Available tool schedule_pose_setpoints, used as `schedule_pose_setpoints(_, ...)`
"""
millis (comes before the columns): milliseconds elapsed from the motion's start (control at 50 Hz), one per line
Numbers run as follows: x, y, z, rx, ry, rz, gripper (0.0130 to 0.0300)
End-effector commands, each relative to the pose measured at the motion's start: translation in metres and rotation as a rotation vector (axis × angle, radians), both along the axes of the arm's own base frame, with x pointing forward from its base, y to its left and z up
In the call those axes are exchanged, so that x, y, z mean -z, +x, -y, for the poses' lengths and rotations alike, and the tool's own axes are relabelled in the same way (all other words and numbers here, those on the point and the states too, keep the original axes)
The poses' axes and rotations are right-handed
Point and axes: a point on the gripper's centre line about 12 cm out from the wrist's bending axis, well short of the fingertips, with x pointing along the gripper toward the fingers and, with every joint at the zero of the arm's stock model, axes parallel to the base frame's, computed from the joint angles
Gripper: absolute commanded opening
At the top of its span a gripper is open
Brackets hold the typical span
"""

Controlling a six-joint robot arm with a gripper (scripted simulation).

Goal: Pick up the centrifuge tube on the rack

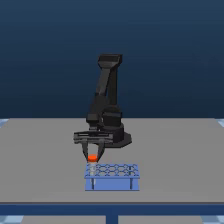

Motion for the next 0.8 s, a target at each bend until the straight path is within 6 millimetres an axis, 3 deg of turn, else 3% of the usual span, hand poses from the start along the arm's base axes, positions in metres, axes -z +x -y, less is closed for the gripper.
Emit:
schedule_pose_setpoints(20,-0.003,0.000,0.000,0.002,0.002,0.000,0.0130)
schedule_pose_setpoints(800,-0.037,0.000,0.000,0.002,0.002,0.000,0.0130)
